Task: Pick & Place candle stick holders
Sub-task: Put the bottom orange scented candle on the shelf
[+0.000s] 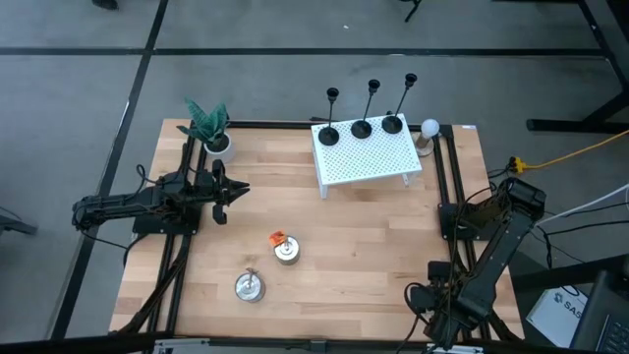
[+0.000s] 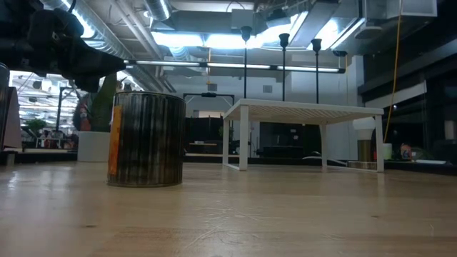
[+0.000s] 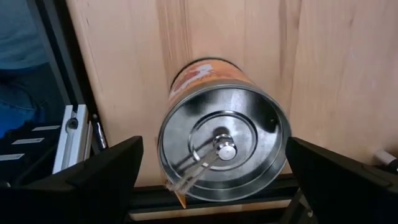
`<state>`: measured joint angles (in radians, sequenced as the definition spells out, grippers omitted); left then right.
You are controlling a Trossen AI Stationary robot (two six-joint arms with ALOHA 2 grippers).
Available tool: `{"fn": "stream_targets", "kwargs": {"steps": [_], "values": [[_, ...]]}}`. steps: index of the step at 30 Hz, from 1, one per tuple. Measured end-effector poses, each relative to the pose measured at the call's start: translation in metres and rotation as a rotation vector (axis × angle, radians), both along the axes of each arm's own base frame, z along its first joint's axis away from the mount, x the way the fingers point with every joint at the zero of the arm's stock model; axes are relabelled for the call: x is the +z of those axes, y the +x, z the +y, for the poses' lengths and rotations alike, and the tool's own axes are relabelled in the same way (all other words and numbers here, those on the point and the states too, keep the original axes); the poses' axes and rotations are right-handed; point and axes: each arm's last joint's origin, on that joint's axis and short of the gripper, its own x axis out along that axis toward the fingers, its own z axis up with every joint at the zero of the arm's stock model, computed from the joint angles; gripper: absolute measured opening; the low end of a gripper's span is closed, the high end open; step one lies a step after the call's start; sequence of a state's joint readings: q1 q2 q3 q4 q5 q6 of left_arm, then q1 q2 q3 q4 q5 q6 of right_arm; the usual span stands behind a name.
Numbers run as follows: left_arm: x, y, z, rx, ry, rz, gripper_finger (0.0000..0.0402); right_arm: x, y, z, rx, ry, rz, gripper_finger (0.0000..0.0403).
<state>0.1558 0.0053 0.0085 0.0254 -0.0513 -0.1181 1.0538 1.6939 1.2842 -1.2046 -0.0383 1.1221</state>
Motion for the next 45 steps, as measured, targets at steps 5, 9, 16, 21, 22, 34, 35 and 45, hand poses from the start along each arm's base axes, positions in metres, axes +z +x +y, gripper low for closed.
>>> {"fn": "stream_targets", "kwargs": {"steps": [5, 9, 16, 21, 22, 34, 35, 45], "values": [[0.000, 0.000, 0.000, 0.000, 0.000, 0.001, 0.0059, 0.000, 0.000, 0.000, -0.005, 0.000, 0.000, 0.0399], [0.000, 0.000, 0.000, 0.000, 0.000, 0.001, 0.0059, 0.000, 0.000, 0.000, -0.017, -0.001, 0.000, 0.0399], [0.000, 0.000, 0.000, 0.000, 0.000, 0.000, 0.0059, 0.000, 0.000, 0.001, -0.019, 0.005, -0.004, 0.0399], [0.000, 0.000, 0.000, 0.000, 0.000, 0.001, 0.0059, -0.006, 0.002, 0.003, -0.019, -0.013, 0.007, 0.0399], [0.000, 0.000, 0.000, 0.000, 0.000, 0.000, 0.0059, -0.008, 0.002, 0.004, -0.019, -0.018, 0.013, 0.0399], [0.000, 0.000, 0.000, 0.000, 0.000, 0.000, 0.0059, -0.013, 0.002, 0.004, -0.049, -0.044, 0.038, 0.0399], [0.000, 0.000, 0.000, 0.000, 0.000, 0.001, 0.0059, -0.014, 0.002, 0.004, -0.051, -0.045, 0.037, 0.0399], [0.000, 0.000, 0.000, 0.000, 0.000, 0.000, 0.0059, -0.024, -0.001, -0.002, -0.065, -0.071, 0.023, 0.0399]]}}
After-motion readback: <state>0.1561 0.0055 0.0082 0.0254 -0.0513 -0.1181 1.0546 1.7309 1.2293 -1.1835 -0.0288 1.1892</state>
